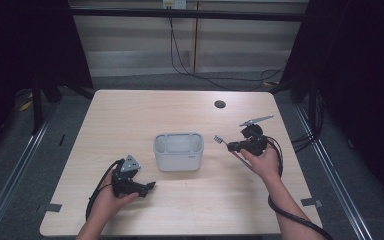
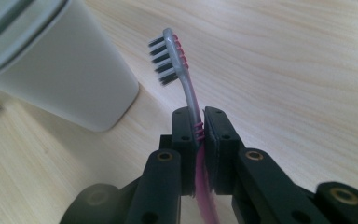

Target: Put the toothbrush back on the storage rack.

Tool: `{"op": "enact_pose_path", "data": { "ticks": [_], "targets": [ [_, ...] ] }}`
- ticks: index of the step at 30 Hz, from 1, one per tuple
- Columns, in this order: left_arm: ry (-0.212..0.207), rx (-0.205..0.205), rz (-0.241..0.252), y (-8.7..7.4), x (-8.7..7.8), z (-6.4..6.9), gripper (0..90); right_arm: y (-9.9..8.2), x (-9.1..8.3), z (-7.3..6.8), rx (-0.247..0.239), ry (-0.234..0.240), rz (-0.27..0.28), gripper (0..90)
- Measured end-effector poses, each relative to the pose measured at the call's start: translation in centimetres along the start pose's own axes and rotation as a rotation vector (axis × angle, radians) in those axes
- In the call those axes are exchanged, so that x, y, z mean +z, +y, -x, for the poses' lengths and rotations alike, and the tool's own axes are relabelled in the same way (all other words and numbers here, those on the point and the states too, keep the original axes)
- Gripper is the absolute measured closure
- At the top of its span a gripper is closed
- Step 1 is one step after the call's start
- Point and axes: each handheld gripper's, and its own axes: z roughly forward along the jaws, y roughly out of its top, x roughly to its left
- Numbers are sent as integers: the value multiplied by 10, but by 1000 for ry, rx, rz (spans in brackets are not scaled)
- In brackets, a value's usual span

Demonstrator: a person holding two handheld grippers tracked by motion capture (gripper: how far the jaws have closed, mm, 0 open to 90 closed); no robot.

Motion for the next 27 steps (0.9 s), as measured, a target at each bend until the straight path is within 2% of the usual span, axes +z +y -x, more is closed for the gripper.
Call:
{"op": "enact_pose_path", "data": {
  "ticks": [10, 27],
  "targets": [
    [8, -6, 0, -1, -1, 1, 86, 9, -13, -3, 5, 22, 73, 834],
    [10, 2, -3, -1, -2, 1, 89, 29, -24, -15, 5, 60, 161, 835]
  ]
}}
